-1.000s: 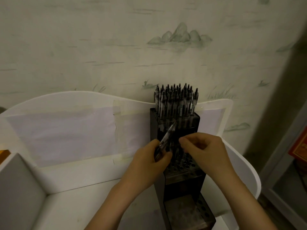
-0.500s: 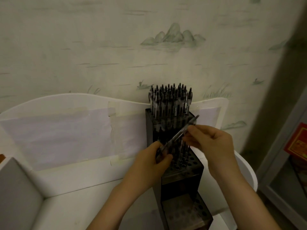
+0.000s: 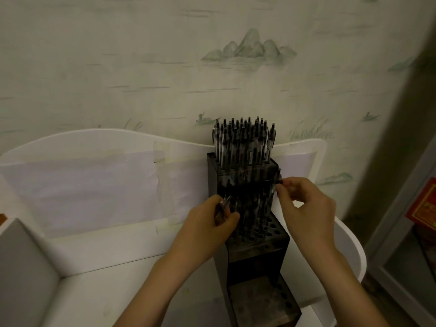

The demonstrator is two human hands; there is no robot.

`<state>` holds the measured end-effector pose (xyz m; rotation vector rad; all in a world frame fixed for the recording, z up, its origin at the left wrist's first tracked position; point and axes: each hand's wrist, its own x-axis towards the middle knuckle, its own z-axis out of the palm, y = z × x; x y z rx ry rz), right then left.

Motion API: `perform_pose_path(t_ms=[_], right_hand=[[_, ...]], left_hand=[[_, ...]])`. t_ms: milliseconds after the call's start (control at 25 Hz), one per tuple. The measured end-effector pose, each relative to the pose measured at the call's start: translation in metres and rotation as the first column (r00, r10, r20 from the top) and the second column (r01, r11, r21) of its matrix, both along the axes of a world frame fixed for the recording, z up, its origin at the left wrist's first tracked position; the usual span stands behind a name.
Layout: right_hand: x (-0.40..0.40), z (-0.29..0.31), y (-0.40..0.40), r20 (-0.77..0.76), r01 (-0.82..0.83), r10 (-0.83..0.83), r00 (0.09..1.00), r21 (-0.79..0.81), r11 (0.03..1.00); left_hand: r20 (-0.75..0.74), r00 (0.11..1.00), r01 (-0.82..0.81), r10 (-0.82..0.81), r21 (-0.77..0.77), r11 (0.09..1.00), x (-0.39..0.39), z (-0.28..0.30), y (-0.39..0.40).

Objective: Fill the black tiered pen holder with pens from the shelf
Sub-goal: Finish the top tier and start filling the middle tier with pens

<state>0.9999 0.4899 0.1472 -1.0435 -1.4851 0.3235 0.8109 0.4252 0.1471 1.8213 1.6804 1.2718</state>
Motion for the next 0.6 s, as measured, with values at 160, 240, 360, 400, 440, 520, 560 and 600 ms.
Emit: perform_pose_path(t_ms=[160,240,360,400,440,520,560,600], right_hand=[[-0.003,-0.016,0.008,0.031,-0.019,0.021,0.999,-0.058,0.998],[-0.006,-0.020,0.010,0.059,-0.023,0.027,0.998,-0.077,0.997],[-0.005,-0.020,0.016,0.089,-0.029,0.037,0.995,-0.088,0.996],[-0.004,-0.021,0.018,0.119,-0.039,0.052,0.992,-0.114,0.993],[-0.003,-0.023,0.020,0.158,-0.050,0.075,0.985,-0.157,0.986],[-0.001,-0.031,0.021,0.232,-0.041,0.098,0.968,-0.238,0.970],[0.000,-0.034,0.021,0.248,-0.027,0.093,0.964,-0.255,0.967],[0.001,-0.036,0.021,0.253,-0.019,0.088,0.963,-0.263,0.965]], left_hand=[[0.012,1.000,-0.003,0.003,0.003,1.000,-0.003,0.001,-0.001],[0.014,1.000,-0.001,0.001,0.005,1.000,-0.003,0.001,-0.001],[0.013,1.000,-0.004,0.004,0.003,1.000,-0.004,0.001,-0.001],[0.012,1.000,-0.004,0.004,0.001,1.000,-0.004,0.000,-0.001],[0.013,1.000,-0.003,0.003,-0.002,1.000,-0.004,0.000,0.000],[0.017,1.000,0.001,-0.001,-0.004,1.000,-0.004,0.001,0.000],[0.021,1.000,0.000,0.000,-0.002,1.000,-0.004,0.001,0.000],[0.024,1.000,-0.001,0.001,0.002,1.000,-0.003,0.001,0.000]])
